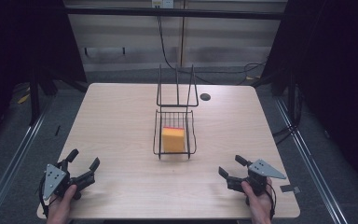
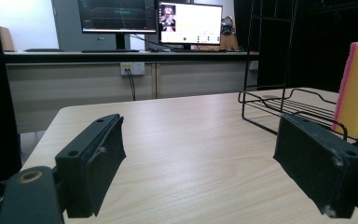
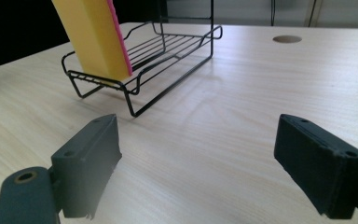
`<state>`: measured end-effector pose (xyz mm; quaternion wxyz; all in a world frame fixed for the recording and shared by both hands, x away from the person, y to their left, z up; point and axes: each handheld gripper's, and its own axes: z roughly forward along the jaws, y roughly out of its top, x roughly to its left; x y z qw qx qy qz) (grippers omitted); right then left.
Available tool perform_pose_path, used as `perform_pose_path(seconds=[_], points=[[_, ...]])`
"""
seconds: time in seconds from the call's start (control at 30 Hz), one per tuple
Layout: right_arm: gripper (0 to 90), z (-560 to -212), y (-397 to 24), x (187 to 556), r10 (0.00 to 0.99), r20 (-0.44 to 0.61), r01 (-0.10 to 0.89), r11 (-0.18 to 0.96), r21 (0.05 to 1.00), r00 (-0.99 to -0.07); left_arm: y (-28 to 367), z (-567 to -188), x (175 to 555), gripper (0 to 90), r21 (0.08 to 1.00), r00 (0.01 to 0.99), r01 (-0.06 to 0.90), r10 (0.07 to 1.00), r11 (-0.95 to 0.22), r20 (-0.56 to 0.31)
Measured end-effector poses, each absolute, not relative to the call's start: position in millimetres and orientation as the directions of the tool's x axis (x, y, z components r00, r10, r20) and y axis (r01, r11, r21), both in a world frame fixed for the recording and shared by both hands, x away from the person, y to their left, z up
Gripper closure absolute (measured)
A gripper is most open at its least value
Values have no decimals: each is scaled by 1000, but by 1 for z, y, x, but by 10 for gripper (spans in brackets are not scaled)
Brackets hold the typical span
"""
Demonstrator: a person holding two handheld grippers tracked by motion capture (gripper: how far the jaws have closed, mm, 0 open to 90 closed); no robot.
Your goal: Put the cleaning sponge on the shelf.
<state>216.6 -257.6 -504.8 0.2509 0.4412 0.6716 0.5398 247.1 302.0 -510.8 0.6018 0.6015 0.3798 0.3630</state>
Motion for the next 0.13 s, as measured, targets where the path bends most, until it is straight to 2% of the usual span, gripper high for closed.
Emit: perform_pose_path(seconds=[0.13], points=[[137,-505,-257,213,876,122,302,29,953,-468,302,-511,247,156,1000,447,20,894,12,-20]])
